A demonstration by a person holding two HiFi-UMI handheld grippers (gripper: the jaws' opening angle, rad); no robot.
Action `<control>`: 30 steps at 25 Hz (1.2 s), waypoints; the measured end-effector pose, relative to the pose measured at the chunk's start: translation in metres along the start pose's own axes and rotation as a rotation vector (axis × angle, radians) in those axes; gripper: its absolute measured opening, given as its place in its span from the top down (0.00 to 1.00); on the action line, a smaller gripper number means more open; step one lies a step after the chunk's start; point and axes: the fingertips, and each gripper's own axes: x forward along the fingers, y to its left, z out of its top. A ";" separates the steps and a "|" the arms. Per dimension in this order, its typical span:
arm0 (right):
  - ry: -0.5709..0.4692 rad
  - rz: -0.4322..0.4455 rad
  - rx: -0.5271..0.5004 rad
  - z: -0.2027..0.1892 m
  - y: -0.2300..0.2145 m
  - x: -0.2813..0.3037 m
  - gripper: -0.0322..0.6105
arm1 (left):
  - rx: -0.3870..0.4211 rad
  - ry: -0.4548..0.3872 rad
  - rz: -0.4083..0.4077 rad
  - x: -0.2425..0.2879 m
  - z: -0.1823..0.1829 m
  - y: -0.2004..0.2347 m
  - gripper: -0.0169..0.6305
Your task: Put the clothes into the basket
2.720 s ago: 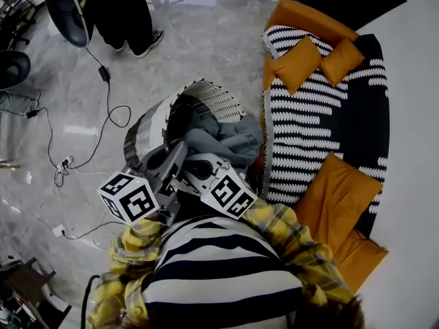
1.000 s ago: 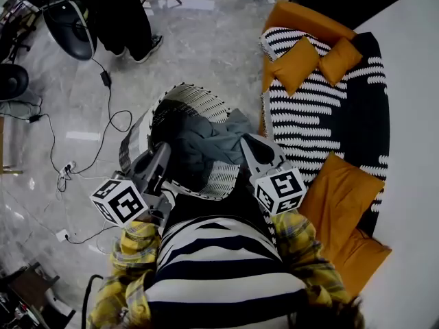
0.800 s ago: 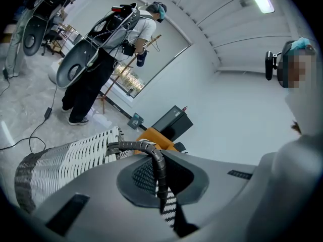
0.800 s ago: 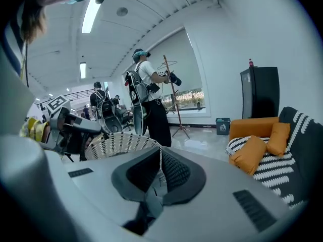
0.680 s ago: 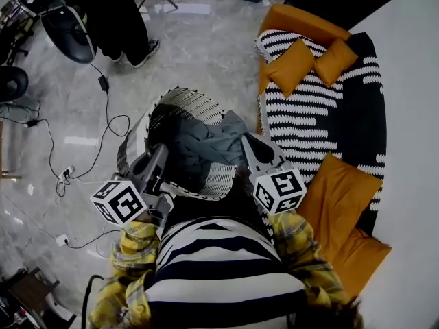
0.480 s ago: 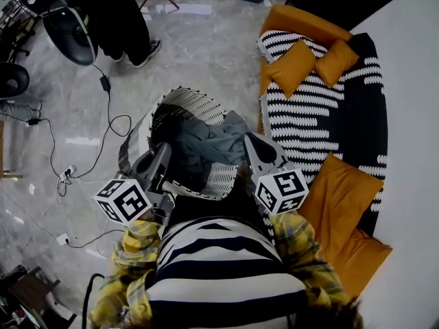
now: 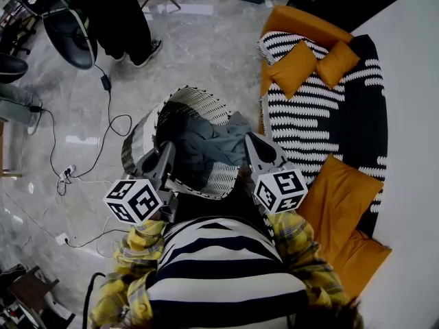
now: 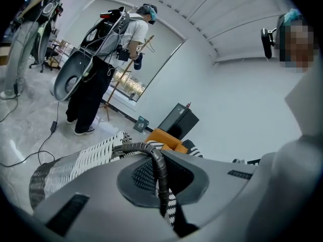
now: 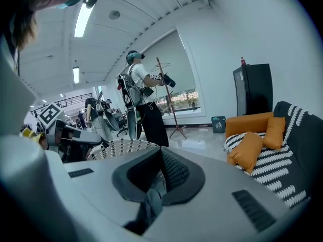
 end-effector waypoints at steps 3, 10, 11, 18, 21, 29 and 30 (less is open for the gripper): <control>0.001 -0.010 0.008 0.001 0.000 0.001 0.91 | 0.017 -0.002 0.007 0.001 0.000 0.000 0.95; 0.003 -0.033 0.024 0.002 -0.004 0.001 0.91 | 0.026 0.017 0.034 0.006 -0.002 0.003 0.95; 0.004 -0.035 0.025 0.002 -0.004 0.001 0.91 | 0.025 0.022 0.035 0.006 -0.002 0.003 0.95; 0.014 -0.047 0.030 0.001 -0.007 0.003 0.91 | 0.007 0.038 0.035 0.009 -0.003 0.006 0.95; 0.015 -0.050 0.028 0.000 -0.009 0.004 0.91 | 0.001 0.041 0.037 0.009 -0.004 0.007 0.95; 0.026 -0.058 0.028 -0.004 -0.010 0.003 0.91 | -0.010 0.044 0.036 0.007 -0.005 0.006 0.95; 0.028 -0.059 0.028 -0.004 -0.009 0.004 0.91 | -0.012 0.043 0.037 0.007 -0.005 0.006 0.95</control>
